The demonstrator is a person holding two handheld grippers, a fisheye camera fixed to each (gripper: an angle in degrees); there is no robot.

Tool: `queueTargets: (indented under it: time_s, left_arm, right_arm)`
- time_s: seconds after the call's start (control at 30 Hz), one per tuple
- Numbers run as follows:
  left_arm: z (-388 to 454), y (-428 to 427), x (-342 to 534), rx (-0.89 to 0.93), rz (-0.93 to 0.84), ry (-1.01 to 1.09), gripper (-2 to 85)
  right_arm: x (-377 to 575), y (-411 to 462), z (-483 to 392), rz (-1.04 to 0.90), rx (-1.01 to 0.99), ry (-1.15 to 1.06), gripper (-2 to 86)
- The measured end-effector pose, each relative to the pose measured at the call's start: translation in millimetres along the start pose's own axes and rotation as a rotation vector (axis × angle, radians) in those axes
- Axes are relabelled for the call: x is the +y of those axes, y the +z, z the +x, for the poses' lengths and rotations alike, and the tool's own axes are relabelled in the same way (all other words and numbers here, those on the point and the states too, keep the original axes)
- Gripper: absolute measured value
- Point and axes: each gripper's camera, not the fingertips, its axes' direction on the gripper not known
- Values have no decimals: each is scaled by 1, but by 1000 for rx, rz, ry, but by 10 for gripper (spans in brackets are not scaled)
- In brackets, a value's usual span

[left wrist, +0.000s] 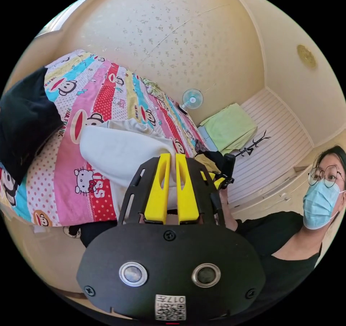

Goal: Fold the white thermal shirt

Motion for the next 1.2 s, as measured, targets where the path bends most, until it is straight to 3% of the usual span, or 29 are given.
queueTargets:
  time_s: [0.2,0.3,0.4,0.47,0.6,0.73,0.8,0.97,1.03,1.2]
  left_arm:
    - [-7,-9,1,135,28,-30,34]
    - [-18,-46,10,162,184,-50,48]
    - [-33,-91,32,135,407,-104,53]
    - [-40,-103,41,100,456,-137,32]
    - [-67,-90,44,146,333,-190,35]
    - [-103,-55,48,251,161,-268,62]
    - [-114,-43,52,269,115,-291,58]
    - [-132,-31,55,274,87,-334,49]
    - [-137,-29,49,287,74,-339,47]
    - [-137,-28,38,243,51,-324,41]
  right_arm:
    - [-32,24,-28,-34,91,-137,136]
    - [-59,29,-30,-37,131,-147,64]
    - [-111,21,-26,-46,119,-128,42]
    - [-154,-2,-27,-24,168,-158,34]
    - [-188,-51,-23,43,305,-117,29]
    - [-152,-97,34,92,461,48,26]
    - [-125,-108,77,44,493,120,26]
    - [-65,-113,199,-233,370,535,25]
    - [-71,-114,201,-271,385,546,26]
    - [-130,-152,140,-82,430,363,29]
